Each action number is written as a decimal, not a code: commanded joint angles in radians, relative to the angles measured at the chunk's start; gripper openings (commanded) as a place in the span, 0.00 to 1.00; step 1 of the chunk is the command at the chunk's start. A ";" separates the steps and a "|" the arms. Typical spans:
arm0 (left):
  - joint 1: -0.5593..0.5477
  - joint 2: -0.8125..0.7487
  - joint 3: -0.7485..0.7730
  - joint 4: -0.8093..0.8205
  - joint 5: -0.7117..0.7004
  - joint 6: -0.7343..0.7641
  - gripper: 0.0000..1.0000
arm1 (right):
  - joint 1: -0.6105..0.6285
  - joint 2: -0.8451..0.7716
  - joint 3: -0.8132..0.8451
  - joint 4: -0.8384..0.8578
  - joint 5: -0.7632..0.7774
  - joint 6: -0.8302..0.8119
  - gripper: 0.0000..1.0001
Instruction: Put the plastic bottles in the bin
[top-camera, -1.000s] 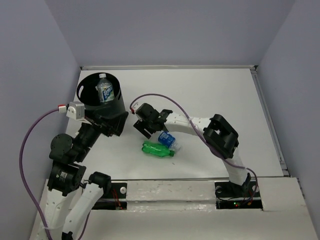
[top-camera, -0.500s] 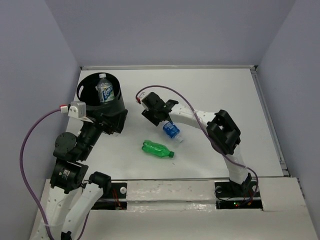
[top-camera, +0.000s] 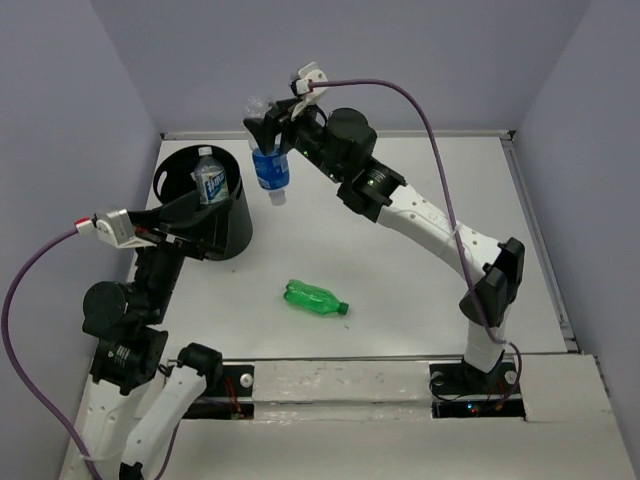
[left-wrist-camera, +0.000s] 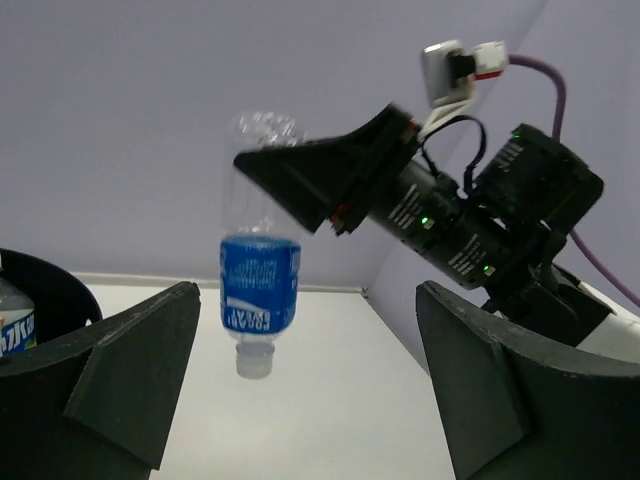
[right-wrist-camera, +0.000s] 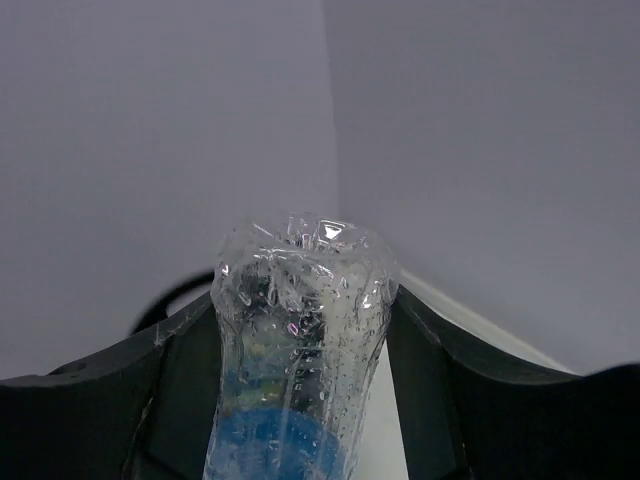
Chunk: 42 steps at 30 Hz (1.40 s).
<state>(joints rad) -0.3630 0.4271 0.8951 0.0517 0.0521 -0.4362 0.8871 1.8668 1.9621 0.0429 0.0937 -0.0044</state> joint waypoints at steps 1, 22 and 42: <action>0.001 -0.013 0.010 0.115 -0.020 0.011 0.99 | 0.019 0.101 0.050 0.483 -0.129 0.176 0.41; 0.050 -0.054 -0.018 0.079 -0.106 0.067 0.99 | 0.055 0.738 0.608 0.726 -0.219 0.258 0.39; 0.059 0.001 0.137 -0.205 -0.170 -0.021 0.99 | 0.099 0.488 0.351 0.502 -0.307 0.185 1.00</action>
<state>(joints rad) -0.3096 0.4030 0.9539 -0.0586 -0.0830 -0.4316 0.9890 2.5050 2.3116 0.5854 -0.1806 0.1883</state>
